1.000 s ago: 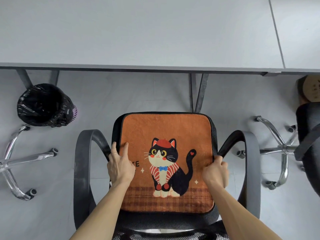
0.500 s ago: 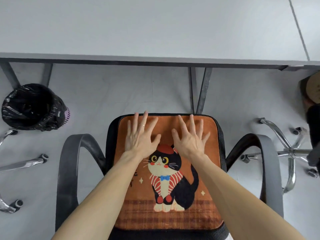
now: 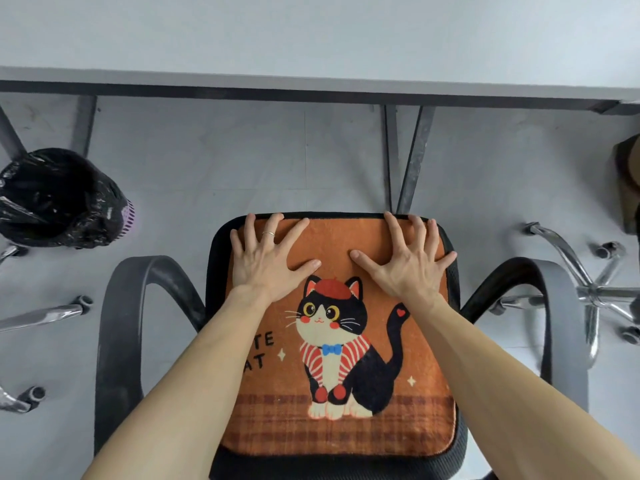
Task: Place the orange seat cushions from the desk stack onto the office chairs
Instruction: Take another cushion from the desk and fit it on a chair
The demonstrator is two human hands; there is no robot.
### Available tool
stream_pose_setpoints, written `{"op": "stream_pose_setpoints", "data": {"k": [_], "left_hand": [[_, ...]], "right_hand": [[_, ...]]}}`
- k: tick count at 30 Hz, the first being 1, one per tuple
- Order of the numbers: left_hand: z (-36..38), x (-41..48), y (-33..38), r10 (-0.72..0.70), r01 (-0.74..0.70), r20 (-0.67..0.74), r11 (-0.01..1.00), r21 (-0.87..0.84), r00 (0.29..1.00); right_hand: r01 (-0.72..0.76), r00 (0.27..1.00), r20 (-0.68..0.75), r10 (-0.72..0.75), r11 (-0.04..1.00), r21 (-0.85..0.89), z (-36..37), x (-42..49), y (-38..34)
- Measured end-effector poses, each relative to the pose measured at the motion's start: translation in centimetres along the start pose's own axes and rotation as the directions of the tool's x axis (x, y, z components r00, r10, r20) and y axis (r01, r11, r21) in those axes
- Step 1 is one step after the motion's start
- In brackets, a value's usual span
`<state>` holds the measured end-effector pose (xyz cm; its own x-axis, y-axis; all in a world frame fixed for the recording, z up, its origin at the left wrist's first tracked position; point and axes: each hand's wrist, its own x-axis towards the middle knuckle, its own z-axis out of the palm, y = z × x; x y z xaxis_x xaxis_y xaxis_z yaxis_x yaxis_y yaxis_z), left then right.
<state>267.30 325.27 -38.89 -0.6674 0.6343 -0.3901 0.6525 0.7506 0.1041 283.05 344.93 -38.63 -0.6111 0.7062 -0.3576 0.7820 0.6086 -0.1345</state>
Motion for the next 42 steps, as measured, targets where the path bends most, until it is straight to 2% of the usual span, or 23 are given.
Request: {"op": "stream_pose_setpoints", "data": {"k": [4, 10, 13, 16, 18, 22, 28, 32, 35, 37, 40, 42], "left_hand": [[0.1, 0.2, -0.1, 0.015, -0.015, 0.002, 1.0, -0.007, 1.0], [0.8, 0.0, 0.1, 0.019, -0.019, 0.027, 1.0, 0.012, 0.999], [1.4, -1.1, 0.4, 0.004, -0.004, 0.003, 1.0, 0.003, 1.0], [2.8, -3.9, 1.4, 0.06, -0.062, -0.062, 0.998, -0.023, 0.996], [4.1, -6.7, 2.2, 0.083, -0.086, -0.078, 0.996, -0.036, 0.993], [6.4, -10.3, 1.0, 0.007, -0.012, -0.096, 0.998, -0.056, 0.995], [7.2, -10.0, 0.3, -0.002, -0.002, -0.109, 0.999, -0.038, 0.994], [5.9, -11.0, 0.9, -0.036, 0.036, -0.007, 0.998, -0.051, 0.999], [3.8, -13.1, 1.8, -0.081, 0.091, 0.142, 0.993, -0.07, 0.987], [3.0, -15.5, 2.3, -0.096, 0.12, 0.28, 0.99, -0.073, 0.955], [2.8, -19.1, 2.5, -0.134, 0.179, 0.45, 0.982, -0.059, 0.883], [3.4, -20.4, 2.3, -0.153, 0.196, 0.497, 0.98, -0.034, 0.854]], "right_hand": [[-0.02, 1.0, -0.02, 0.021, 1.0, 0.014, 0.1, -0.3, 0.4], [-0.036, 0.997, 0.069, 0.036, 0.999, 0.008, 0.2, -0.1, 0.8], [-0.083, 0.997, 0.013, 0.083, 0.996, 0.034, 0.2, -1.5, 0.2], [-0.034, 0.997, -0.069, 0.04, 0.996, 0.082, 1.4, -5.4, -1.1], [-0.017, 0.999, -0.035, 0.019, 0.998, 0.062, 2.9, -8.7, -1.4], [-0.107, 0.994, 0.019, 0.106, 0.994, 0.016, 5.2, -11.9, 0.9], [-0.07, 0.997, -0.013, 0.07, 0.998, -0.006, 6.3, -11.0, 2.4], [-0.073, 0.997, 0.037, 0.073, 0.997, -0.019, 5.5, -11.3, 2.1], [-0.253, 0.965, 0.07, 0.251, 0.967, 0.027, 4.2, -12.9, 1.5], [-0.382, 0.918, 0.133, 0.373, 0.923, 0.046, 4.0, -15.4, 1.2], [-0.459, 0.866, 0.242, 0.438, 0.888, 0.036, 4.5, -19.4, 1.2], [-0.486, 0.846, 0.278, 0.454, 0.872, 0.054, 5.2, -20.1, 1.8]]}}
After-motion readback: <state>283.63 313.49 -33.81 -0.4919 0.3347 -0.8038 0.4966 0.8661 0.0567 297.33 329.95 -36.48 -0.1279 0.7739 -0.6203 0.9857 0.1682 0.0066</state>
